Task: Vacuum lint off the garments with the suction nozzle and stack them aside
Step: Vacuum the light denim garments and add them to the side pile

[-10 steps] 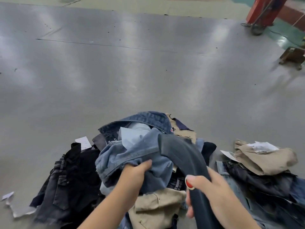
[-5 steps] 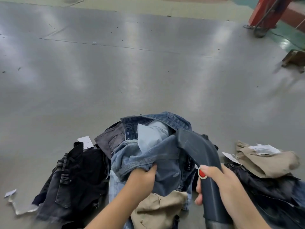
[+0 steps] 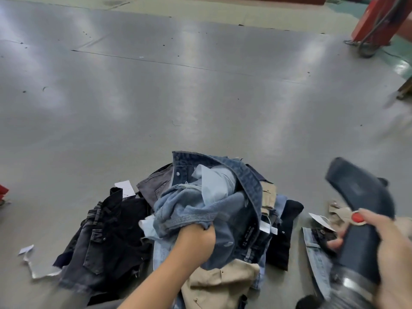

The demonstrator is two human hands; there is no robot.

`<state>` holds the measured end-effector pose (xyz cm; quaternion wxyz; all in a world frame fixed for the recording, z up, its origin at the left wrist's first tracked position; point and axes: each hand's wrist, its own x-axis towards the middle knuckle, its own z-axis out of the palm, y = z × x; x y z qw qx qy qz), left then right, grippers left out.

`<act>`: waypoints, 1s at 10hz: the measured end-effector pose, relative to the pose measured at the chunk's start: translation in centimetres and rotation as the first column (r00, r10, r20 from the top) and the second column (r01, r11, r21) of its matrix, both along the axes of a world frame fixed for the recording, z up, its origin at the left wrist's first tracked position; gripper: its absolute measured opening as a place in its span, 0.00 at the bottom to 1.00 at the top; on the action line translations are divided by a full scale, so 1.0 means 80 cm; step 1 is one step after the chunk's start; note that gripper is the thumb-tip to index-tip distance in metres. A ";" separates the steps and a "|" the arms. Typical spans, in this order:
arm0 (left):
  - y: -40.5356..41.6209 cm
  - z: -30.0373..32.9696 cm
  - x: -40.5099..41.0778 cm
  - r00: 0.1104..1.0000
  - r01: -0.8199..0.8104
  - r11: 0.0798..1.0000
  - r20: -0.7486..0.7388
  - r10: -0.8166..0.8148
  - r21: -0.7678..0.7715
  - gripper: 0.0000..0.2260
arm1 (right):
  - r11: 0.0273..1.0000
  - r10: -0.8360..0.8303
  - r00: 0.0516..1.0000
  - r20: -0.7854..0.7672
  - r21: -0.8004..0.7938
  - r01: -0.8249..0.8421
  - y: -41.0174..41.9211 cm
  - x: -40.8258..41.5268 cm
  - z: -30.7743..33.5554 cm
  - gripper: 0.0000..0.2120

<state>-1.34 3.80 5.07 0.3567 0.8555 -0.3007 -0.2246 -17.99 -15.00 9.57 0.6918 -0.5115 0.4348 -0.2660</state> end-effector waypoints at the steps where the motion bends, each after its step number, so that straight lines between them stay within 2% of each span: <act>1: 0.004 0.011 0.006 0.982 -0.154 0.979 -0.088 0.167 0.136 0.17 | 1.000 0.003 0.999 0.049 0.000 -0.003 -0.020 -0.008 -0.009 0.10; 2: 0.007 0.009 -0.001 0.741 -0.404 0.906 -0.624 0.246 -0.124 0.12 | 0.997 0.040 0.995 0.090 0.059 -0.046 -0.007 0.003 -0.022 0.07; 3: 0.007 0.008 0.001 0.607 -0.592 0.774 -0.756 0.245 -0.225 0.11 | 0.979 0.201 0.976 0.086 0.015 -0.203 0.019 0.025 -0.032 0.11; 4: 0.006 0.015 0.001 0.464 -0.677 0.679 -0.881 0.093 -0.285 0.14 | 0.969 0.248 0.960 0.126 -0.049 -0.244 0.035 0.046 -0.038 0.14; 5: 0.009 0.021 0.000 0.367 -0.690 0.690 -0.928 0.070 -0.220 0.11 | 0.969 0.247 0.953 0.174 -0.051 -0.242 0.035 0.056 -0.036 0.16; 6: 0.009 0.020 0.011 0.392 -0.670 0.717 -0.912 0.121 -0.193 0.09 | 0.973 0.228 0.955 0.188 -0.027 -0.227 0.030 0.051 -0.027 0.14; 7: 0.010 0.006 0.041 0.508 -0.617 0.784 -0.797 0.327 -0.071 0.09 | 0.979 0.196 0.951 0.239 0.014 -0.205 0.021 0.045 -0.011 0.10; 8: 0.023 -0.020 0.062 0.889 -0.258 0.930 -0.313 0.335 0.263 0.06 | 0.968 0.222 0.934 0.279 0.051 -0.246 0.021 0.042 -0.002 0.10; 9: 0.026 -0.019 0.053 0.930 -0.131 0.882 0.364 -0.049 0.453 0.10 | 0.930 0.334 0.908 0.254 0.066 -0.361 0.034 0.048 -0.008 0.11; 10: 0.007 -0.015 0.034 0.878 0.227 0.973 0.421 -0.227 0.051 0.17 | 0.890 0.444 0.875 0.193 0.019 -0.455 0.054 0.059 -0.018 0.18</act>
